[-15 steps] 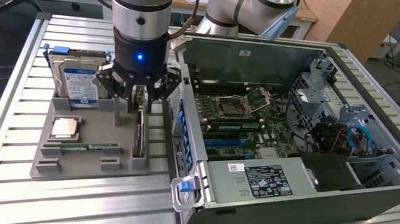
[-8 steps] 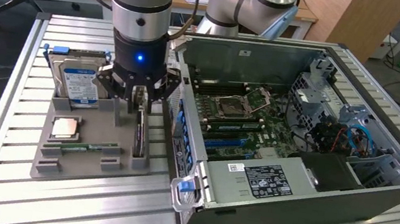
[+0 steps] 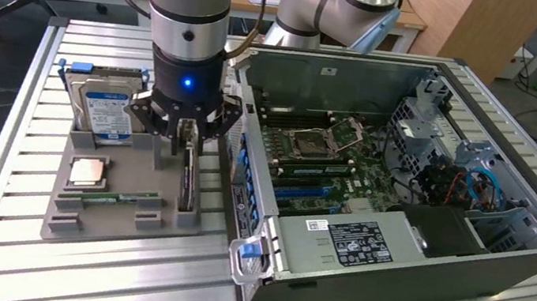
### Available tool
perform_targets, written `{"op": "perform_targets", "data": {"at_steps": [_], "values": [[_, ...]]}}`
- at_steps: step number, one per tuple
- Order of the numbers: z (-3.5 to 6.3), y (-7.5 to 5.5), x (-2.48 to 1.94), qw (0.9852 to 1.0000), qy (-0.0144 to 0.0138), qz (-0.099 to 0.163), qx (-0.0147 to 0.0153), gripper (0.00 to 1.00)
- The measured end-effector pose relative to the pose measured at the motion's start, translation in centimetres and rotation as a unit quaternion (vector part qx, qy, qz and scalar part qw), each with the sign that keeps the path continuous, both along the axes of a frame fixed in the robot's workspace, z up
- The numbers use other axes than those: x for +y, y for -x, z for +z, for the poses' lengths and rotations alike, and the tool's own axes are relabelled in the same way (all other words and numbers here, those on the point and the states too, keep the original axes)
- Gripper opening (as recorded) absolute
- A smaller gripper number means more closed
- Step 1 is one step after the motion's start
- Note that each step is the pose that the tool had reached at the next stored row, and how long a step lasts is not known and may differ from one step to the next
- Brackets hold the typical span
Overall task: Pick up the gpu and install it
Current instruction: 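Pick up the gpu and move the gpu toward the slot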
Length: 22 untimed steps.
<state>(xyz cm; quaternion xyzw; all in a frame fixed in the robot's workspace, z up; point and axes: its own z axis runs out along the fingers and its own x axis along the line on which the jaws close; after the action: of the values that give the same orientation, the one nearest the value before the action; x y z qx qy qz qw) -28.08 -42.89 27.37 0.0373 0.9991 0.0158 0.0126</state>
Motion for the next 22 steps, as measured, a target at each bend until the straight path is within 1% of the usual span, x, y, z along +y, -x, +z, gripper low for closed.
{"op": "perform_targets", "data": {"at_steps": [4,9,18,22], "values": [[-0.02,0.0,0.0,1.0,0.0,0.0,-0.0001,0.42],[-0.34,0.0,0.0,1.0,-0.0001,0.0,-0.0002,0.42],[-0.36,0.0,0.0,1.0,-0.0001,0.0,-0.0001,0.42],[-0.67,0.0,0.0,1.0,-0.0001,0.0,-0.0001,0.42]]}}
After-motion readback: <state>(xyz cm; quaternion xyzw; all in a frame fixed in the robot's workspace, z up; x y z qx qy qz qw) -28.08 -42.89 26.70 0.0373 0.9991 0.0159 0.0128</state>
